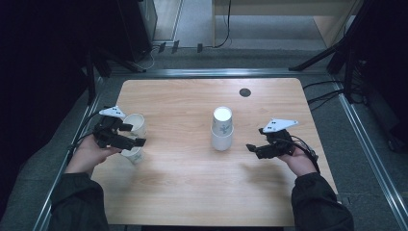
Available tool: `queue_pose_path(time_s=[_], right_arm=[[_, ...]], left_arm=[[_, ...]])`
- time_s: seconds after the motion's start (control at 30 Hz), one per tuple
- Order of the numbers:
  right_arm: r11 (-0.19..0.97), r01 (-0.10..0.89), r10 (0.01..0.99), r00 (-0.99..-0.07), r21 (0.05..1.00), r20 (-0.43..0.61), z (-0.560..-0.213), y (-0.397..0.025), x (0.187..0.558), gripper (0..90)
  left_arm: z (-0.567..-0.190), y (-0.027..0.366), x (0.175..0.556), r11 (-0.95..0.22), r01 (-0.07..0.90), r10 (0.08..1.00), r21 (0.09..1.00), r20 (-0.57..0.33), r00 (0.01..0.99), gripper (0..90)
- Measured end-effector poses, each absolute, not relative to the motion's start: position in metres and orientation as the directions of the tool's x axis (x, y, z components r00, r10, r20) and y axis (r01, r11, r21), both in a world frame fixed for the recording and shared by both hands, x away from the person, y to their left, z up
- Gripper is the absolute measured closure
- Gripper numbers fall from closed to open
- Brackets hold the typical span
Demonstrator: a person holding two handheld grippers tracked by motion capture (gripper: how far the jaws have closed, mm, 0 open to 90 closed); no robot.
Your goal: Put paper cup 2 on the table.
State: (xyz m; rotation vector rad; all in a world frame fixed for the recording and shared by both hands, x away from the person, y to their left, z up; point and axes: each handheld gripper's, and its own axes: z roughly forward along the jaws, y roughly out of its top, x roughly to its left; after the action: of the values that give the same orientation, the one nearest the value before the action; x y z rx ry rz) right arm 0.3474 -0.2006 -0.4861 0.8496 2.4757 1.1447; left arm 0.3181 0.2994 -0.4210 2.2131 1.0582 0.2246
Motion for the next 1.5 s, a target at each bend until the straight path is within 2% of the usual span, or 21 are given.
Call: queue_pose_path(time_s=[0.37, 0.57, 0.93, 1.1, 1.3, 1.43, 1.5], right_arm=[[0.513, 0.389, 0.618, -0.786, 0.765, -0.016, -0.486, -0.202, 0.345, 21.4], [0.518, 0.391, 0.619, -0.786, 0.761, -0.017, -0.487, -0.203, 0.343, 21.4], [0.536, 0.385, 0.606, -0.795, 0.752, -0.024, -0.489, -0.202, 0.337, 21.4], [0.540, 0.383, 0.604, -0.796, 0.749, -0.029, -0.489, -0.203, 0.334, 21.4], [0.543, 0.385, 0.604, -0.797, 0.746, -0.029, -0.490, -0.203, 0.332, 21.4], [0.550, 0.386, 0.601, -0.798, 0.741, -0.030, -0.491, -0.203, 0.330, 21.5], [0.552, 0.386, 0.600, -0.799, 0.739, -0.031, -0.491, -0.202, 0.329, 21.4]], left_arm=[[-0.418, 0.261, 0.320, -0.487, 0.594, 0.699, 0.640, -0.123, 0.705, 13.7], [-0.415, 0.236, 0.319, -0.517, 0.540, 0.645, 0.664, -0.113, 0.756, 14.0], [-0.425, 0.195, 0.323, -0.508, 0.518, 0.584, 0.688, -0.167, 0.794, 14.2], [-0.432, 0.179, 0.322, -0.540, 0.490, 0.590, 0.684, -0.107, 0.800, 14.2], [-0.443, 0.163, 0.320, -0.549, 0.467, 0.552, 0.693, -0.119, 0.825, 14.4], [-0.452, 0.150, 0.318, -0.582, 0.439, 0.543, 0.685, -0.075, 0.836, 14.3], [-0.456, 0.142, 0.315, -0.612, 0.409, 0.539, 0.677, -0.022, 0.842, 14.3]])
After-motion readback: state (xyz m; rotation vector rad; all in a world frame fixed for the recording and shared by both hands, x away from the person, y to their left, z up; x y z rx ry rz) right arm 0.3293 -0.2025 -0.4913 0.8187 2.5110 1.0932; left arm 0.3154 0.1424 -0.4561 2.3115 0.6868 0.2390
